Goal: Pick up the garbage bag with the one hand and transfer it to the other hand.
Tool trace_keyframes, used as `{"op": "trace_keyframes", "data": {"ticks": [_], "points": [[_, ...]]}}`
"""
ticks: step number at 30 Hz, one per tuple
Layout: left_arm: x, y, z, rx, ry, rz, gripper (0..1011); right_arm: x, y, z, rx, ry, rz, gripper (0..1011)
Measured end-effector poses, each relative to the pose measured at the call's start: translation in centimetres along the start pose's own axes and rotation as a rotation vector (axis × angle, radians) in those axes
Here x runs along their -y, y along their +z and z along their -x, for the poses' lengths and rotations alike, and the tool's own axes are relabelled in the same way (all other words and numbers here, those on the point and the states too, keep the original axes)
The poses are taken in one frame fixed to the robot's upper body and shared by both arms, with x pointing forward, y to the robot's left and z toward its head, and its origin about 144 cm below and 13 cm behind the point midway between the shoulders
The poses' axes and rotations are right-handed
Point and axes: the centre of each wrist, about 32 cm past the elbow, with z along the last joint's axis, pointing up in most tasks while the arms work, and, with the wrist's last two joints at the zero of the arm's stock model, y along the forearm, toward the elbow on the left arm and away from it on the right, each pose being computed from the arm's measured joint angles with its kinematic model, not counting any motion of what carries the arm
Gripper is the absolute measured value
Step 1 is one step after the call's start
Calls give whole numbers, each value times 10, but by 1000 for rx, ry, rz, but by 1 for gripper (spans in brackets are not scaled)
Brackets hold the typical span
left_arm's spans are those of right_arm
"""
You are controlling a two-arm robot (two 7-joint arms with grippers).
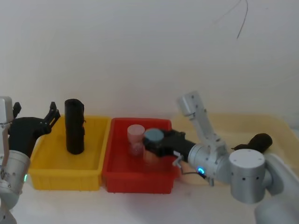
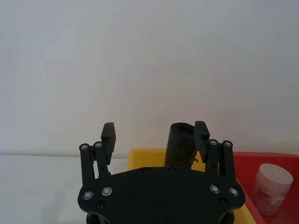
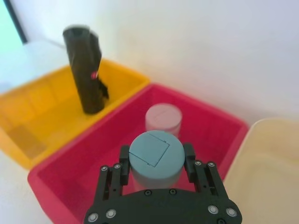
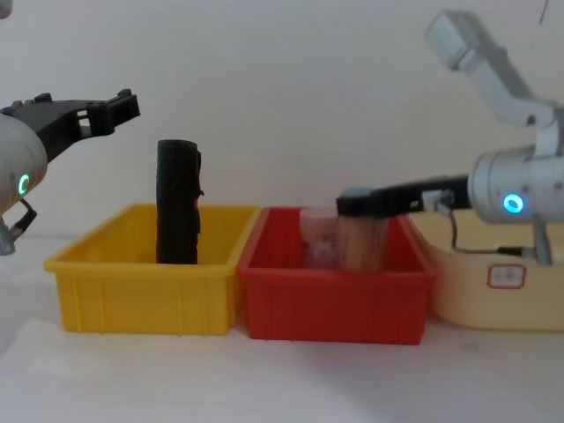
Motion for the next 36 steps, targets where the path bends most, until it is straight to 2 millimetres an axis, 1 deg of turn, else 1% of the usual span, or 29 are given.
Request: {"op": "trace_keyframes", "data": {"ticks": [3, 6, 10, 15, 19, 21, 23, 24, 25, 27, 29, 30, 31, 32, 34, 36], "points": [[0, 0, 0, 0, 0, 0, 1001, 6, 6, -3, -4, -14, -27, 664], [0, 0, 0, 0, 0, 0, 1001, 19, 18, -9, -9, -48, -82, 663], [0, 0, 0, 0, 0, 0, 1002, 32, 26, -16, -16, -87, -125, 664], [0, 0, 0, 0, 0, 0, 1002, 48, 31, -23, -25, -137, -152, 664], [0, 0, 0, 0, 0, 0, 1001, 62, 31, -28, -35, -182, -159, 664], [0, 0, 0, 0, 0, 0, 1001, 66, 30, -29, -38, -192, -159, 667], [0, 0, 0, 0, 0, 0, 1001, 71, 27, -30, -43, -208, -156, 699], [0, 0, 0, 0, 0, 0, 1001, 74, 26, -30, -45, -216, -155, 748], [0, 0, 0, 0, 0, 0, 1002, 76, 25, -30, -47, -221, -154, 748], [0, 0, 0, 0, 0, 0, 1001, 79, 23, -30, -52, -232, -150, 824], [0, 0, 0, 0, 0, 0, 1001, 82, 21, -30, -57, -240, -148, 861], [0, 0, 0, 0, 0, 0, 1001, 83, 20, -30, -59, -242, -146, 910], [0, 0, 0, 0, 0, 0, 1001, 84, 18, -30, -63, -248, -143, 917], [0, 0, 0, 0, 0, 0, 1002, 84, 18, -30, -63, -248, -143, 955], [0, 0, 0, 0, 0, 0, 1001, 87, 15, -29, -71, -259, -139, 997], [0, 0, 0, 0, 0, 0, 1001, 89, 13, -29, -75, -262, -135, 1001]]}}
